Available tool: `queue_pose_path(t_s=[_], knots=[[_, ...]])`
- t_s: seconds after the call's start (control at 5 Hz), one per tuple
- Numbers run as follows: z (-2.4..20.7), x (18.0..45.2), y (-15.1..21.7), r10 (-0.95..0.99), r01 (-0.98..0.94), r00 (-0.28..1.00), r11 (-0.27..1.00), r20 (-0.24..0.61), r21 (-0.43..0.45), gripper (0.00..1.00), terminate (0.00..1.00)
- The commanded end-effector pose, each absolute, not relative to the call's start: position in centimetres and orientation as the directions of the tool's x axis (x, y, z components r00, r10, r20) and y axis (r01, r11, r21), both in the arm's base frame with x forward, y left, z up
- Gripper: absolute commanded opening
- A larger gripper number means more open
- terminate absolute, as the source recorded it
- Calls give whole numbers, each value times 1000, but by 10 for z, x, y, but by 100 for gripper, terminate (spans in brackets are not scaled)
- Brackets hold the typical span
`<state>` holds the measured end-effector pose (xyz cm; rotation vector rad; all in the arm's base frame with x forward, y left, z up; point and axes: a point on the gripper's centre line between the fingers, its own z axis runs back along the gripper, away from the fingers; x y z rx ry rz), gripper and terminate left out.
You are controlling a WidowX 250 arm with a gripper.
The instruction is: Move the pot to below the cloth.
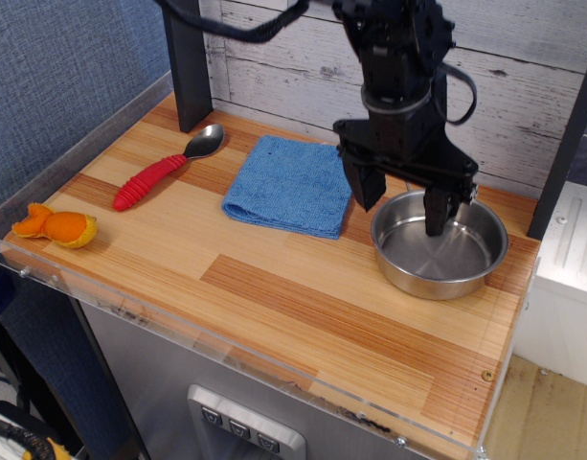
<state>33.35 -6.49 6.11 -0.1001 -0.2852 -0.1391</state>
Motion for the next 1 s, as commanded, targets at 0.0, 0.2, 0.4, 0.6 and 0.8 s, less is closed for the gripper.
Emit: queue_pose_path(t_s=[0.0, 0.2, 0.4, 0.6, 0.8], knots=[[66, 337, -58, 66, -45, 945, 996, 320, -72, 100, 0], [64, 340, -55, 175, -155, 935, 984, 307, -90, 100, 0], [61, 346, -58, 225, -202, 934, 973, 278, -108, 100, 0], [50, 350, -66, 245, -222, 935, 968, 255, -118, 100, 0], [39, 353, -74, 266, -244, 935, 963, 233, -117, 100, 0]])
